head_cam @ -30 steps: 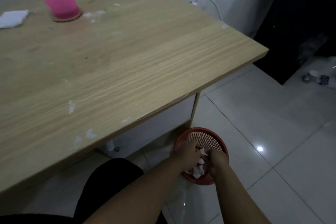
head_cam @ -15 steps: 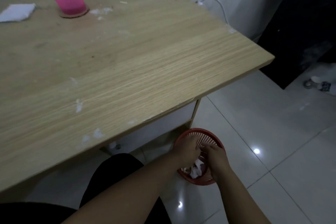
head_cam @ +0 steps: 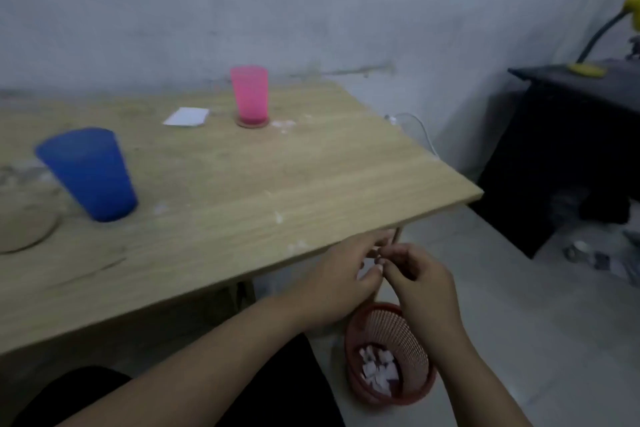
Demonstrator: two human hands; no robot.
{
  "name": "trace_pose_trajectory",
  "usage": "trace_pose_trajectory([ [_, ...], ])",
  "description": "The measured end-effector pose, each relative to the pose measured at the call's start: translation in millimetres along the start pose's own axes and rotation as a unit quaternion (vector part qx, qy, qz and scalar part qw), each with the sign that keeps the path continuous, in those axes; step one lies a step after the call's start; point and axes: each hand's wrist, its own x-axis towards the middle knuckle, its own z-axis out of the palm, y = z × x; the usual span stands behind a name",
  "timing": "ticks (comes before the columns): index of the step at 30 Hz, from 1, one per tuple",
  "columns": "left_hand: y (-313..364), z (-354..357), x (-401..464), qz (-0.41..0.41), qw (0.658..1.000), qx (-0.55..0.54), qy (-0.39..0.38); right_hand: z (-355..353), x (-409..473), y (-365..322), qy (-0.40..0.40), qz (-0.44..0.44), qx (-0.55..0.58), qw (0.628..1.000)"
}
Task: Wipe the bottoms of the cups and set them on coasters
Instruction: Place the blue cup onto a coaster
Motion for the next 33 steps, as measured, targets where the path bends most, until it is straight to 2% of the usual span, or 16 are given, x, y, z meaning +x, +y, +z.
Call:
trace_pose_trajectory([
  [5,12,-80,-45,0.020,0.991,0.002,0.132,46,12,-74,-0.054,-0.084,0.035,0.994],
  [9,1,-145,-97,-0.004,0.971,0.033,0.236,111,17,-124,-0.096,-0.142,0.048,0.984],
  [17,-53,-211,-167,-0.082,0.913,0.115,0.381,220,27,-158,-0.158,-0.143,0.041,0.976],
  [25,-95,-231,-174,-0.172,0.885,0.119,0.416,284,39,-160,-0.202,-0.088,0.017,0.975],
  [29,-109,-242,-160,-0.195,0.888,0.076,0.409,297,44,-161,-0.222,-0.066,0.060,0.971],
  [33,-123,-260,-143,-0.191,0.894,0.023,0.406,308,60,-166,-0.222,-0.071,0.049,0.971],
])
